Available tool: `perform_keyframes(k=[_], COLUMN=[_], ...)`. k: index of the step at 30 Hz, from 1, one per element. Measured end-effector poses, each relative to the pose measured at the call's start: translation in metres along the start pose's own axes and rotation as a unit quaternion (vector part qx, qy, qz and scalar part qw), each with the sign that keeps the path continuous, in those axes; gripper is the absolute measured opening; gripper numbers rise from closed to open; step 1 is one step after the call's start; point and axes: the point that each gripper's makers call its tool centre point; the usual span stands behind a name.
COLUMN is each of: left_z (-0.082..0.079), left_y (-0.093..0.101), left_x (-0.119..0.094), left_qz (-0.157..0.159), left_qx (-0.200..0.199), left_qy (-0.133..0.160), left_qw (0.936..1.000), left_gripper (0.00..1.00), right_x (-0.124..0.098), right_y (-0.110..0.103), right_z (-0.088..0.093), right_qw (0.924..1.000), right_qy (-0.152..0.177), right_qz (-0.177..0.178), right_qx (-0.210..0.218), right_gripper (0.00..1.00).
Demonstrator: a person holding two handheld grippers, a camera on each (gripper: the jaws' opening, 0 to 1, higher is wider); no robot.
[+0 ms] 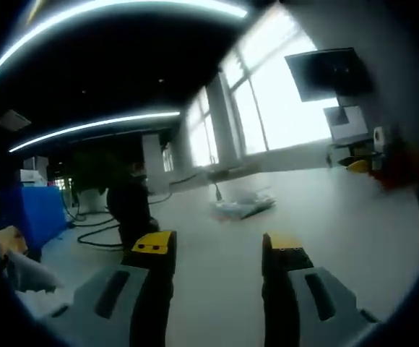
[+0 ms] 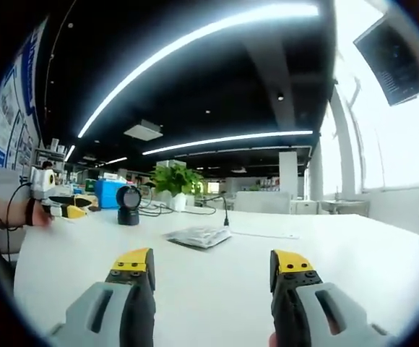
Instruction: Clip sheet goods on table flip sheet goods clip sheet goods scan sheet goods put sheet goods back to table
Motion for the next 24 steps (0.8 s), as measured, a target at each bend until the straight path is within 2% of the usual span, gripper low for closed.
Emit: perform_keyframes(k=[5, 7, 9, 13, 15, 19, 24], left_z=[-0.002, -0.005, -0.008, -0.005, -0.002, -0.002, -0.002], left_y=[-0.009, -0.010, -0.010, -0.012, -0.009, -0.003, -0.009], left_x=[-0.001, -0.002, -0.004, -0.002, -0.001, -0.001, 0.001], left_qz=[-0.013, -0.014, -0.012, -0.019, -0.015, -0.003, -0.013], left_qx=[-0.017, -0.024, -0.028, -0.025, -0.022, -0.009, -0.016], left_qy=[0.003, 0.013, 0.018, 0.013, 0.008, 0.009, 0.010], left_qw=[0.9998, 0.9995, 0.9994, 0.9994, 0.9996, 0.9999, 0.9997], left_gripper=[0.41, 0.41, 0.41, 0.40, 0.40, 0.39, 0.39], right_x=[-0.002, -0.003, -0.002, -0.005, -0.005, -0.005, -0.003], right_y=[0.005, 0.005, 0.008, 0.005, 0.009, 0.013, 0.010], right_z=[-0.001, -0.005, -0.003, -0.007, -0.006, -0.003, 0.001], right_qw=[0.9999, 0.9996, 0.9996, 0.9994, 0.9997, 0.9996, 0.9999], right_qy=[0.006, 0.020, 0.017, 0.028, 0.024, 0.020, 0.012], right_qz=[0.001, -0.002, -0.002, -0.004, 0.005, 0.008, -0.002], right_qx=[0.008, 0.020, 0.023, 0.017, 0.008, 0.015, 0.010], right_gripper=[0.59, 0.59, 0.59, 0.59, 0.59, 0.58, 0.56])
Point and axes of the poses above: the point that each gripper's makers call its tool centre point, and the gripper's own axes: x roughly forward along the fingers, y roughly to its right, z roughly out of its underside, and after that the axes turned 7 degrees about -z, right-handed
